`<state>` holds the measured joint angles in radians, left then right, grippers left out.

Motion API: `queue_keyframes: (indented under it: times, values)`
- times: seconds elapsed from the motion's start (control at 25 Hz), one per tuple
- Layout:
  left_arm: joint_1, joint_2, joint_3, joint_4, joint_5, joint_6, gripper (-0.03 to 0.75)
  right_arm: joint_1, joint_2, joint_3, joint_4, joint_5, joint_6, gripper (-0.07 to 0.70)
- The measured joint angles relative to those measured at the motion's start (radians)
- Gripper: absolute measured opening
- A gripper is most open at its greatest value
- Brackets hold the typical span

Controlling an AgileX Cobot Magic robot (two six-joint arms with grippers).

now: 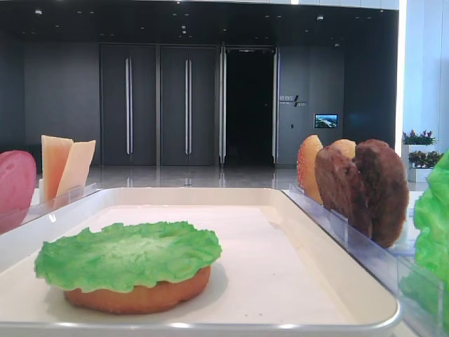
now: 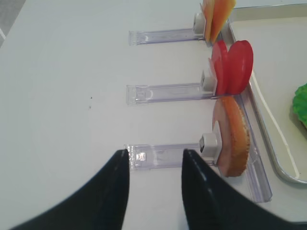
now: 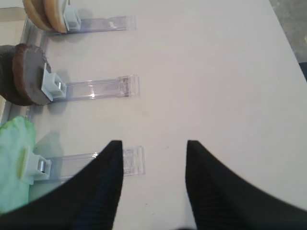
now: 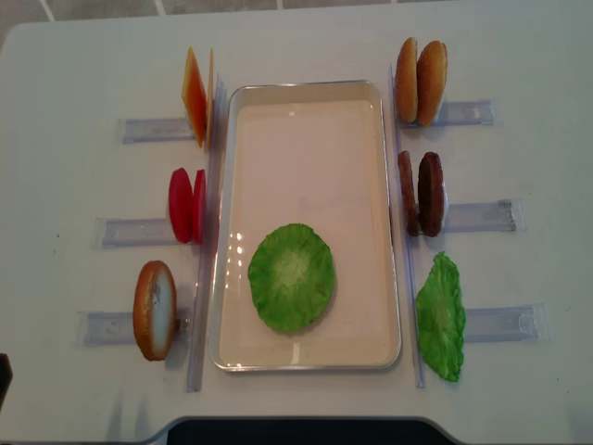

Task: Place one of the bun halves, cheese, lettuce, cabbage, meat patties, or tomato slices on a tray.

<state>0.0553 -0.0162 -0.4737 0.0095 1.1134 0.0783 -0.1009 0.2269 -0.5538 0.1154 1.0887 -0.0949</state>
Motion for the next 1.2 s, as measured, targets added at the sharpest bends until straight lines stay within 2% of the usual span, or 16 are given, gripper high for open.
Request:
queue_keyframes:
  times: [0.32, 0.56, 0.8, 1.2]
  values:
    - [0.000, 0.000, 0.000, 0.000, 0.000, 0.000, 0.283, 0.056, -0.194, 0.025, -0.027, 0.061, 0.000, 0.325]
    - [0.000, 0.000, 0.000, 0.000, 0.000, 0.000, 0.283, 0.060, -0.233, 0.056, -0.027, 0.054, 0.002, 0.325]
    - [0.000, 0.000, 0.000, 0.000, 0.000, -0.001, 0.283, 0.111, -0.234, 0.056, -0.026, 0.053, 0.002, 0.325]
    - [0.000, 0.000, 0.000, 0.000, 0.000, -0.001, 0.283, 0.113, -0.234, 0.056, -0.029, 0.053, 0.002, 0.325]
